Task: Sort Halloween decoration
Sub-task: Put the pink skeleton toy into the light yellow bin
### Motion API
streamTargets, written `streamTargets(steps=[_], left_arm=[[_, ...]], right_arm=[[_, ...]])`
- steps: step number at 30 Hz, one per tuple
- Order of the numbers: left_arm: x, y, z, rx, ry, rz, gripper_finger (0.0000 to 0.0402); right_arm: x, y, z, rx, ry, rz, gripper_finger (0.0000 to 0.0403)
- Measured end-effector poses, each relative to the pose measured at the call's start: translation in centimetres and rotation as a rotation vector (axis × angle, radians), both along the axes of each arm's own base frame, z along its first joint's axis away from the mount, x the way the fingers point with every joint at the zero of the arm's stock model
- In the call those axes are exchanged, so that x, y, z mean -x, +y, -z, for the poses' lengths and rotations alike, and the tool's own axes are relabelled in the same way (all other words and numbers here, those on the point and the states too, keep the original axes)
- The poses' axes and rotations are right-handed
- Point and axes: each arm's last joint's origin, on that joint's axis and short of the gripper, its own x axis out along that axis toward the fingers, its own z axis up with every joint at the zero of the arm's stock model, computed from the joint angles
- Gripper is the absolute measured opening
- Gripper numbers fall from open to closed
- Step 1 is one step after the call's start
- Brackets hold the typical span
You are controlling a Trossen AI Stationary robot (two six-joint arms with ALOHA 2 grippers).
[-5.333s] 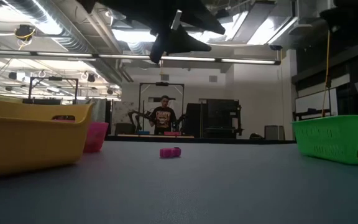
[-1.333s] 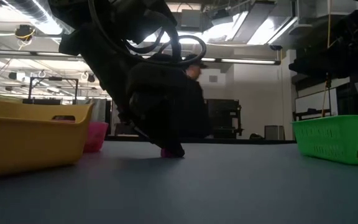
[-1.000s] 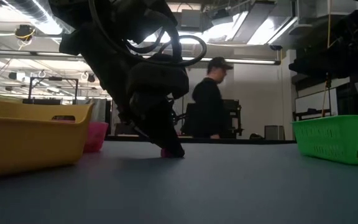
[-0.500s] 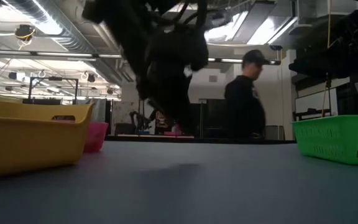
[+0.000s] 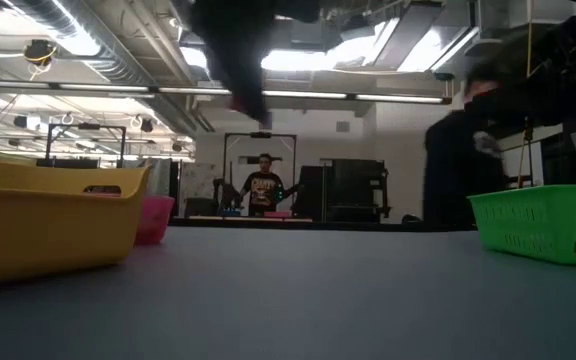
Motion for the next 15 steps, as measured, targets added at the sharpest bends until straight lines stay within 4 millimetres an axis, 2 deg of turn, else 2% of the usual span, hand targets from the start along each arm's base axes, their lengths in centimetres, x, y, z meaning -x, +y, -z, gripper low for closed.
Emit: streamTargets(steps=[5, 15], left_arm=[[1.8, -1.1, -1.0, -0.026, 0.144, -0.013, 0.0033], [6.4, -3.8, -1.1, -0.142, 0.444, -0.117, 0.0033]], right_arm=[[0.0, 0.0, 0.0, 0.000, 0.000, 0.000, 0.0145], [0.0, 0.0, 0.0, 0.000, 0.000, 0.000, 0.0145]])
